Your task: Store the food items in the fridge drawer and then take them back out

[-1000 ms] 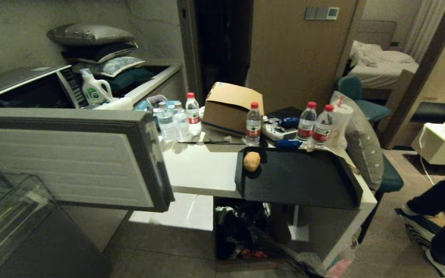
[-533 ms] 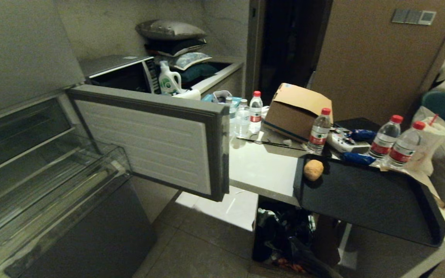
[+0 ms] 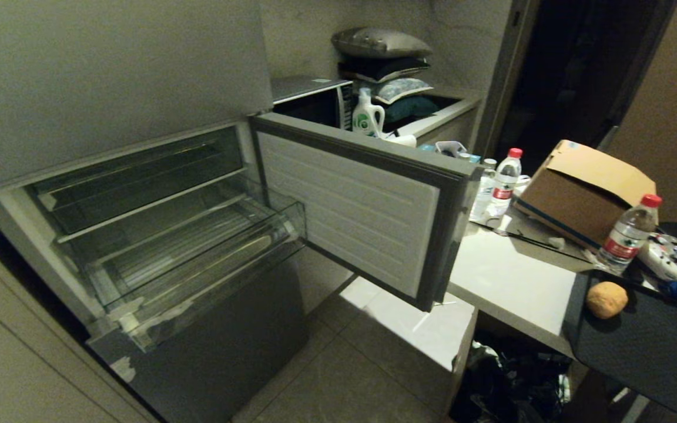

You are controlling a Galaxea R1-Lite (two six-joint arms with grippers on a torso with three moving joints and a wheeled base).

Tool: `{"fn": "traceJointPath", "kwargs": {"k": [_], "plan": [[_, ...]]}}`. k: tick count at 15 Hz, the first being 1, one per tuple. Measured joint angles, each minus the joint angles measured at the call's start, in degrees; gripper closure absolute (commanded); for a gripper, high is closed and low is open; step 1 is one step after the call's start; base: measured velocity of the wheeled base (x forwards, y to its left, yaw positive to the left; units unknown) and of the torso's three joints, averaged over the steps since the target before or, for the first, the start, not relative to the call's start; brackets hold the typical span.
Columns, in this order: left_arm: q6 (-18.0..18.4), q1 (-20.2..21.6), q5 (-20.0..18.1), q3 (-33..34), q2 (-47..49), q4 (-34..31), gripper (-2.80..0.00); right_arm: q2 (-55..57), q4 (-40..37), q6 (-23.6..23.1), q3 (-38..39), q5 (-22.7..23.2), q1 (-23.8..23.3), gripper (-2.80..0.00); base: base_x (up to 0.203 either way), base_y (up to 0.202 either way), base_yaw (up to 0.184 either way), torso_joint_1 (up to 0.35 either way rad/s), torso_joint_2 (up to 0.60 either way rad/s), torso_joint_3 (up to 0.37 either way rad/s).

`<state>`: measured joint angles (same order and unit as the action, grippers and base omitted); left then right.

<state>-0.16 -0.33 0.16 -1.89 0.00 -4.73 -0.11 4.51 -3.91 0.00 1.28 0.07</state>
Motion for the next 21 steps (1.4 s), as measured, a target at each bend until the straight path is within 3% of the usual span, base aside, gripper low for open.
{"fn": "traceJointPath", "kwargs": {"k": [17,21], "plan": [[0.0,0.0,0.0,-0.04,0.0,0.0,0.0,0.01,-0.03,0.41,0.0,-0.8,0.01,0.0,0.001,-0.008,0.176,0.002,0.0,0.003],[0.02,0.04,0.0,-0.06,0.0,0.0,0.0,0.04,-0.01,0.43,0.0,-0.73,0.02,0.0,0.003,-0.002,0.079,0.001,0.0,0.002]]}}
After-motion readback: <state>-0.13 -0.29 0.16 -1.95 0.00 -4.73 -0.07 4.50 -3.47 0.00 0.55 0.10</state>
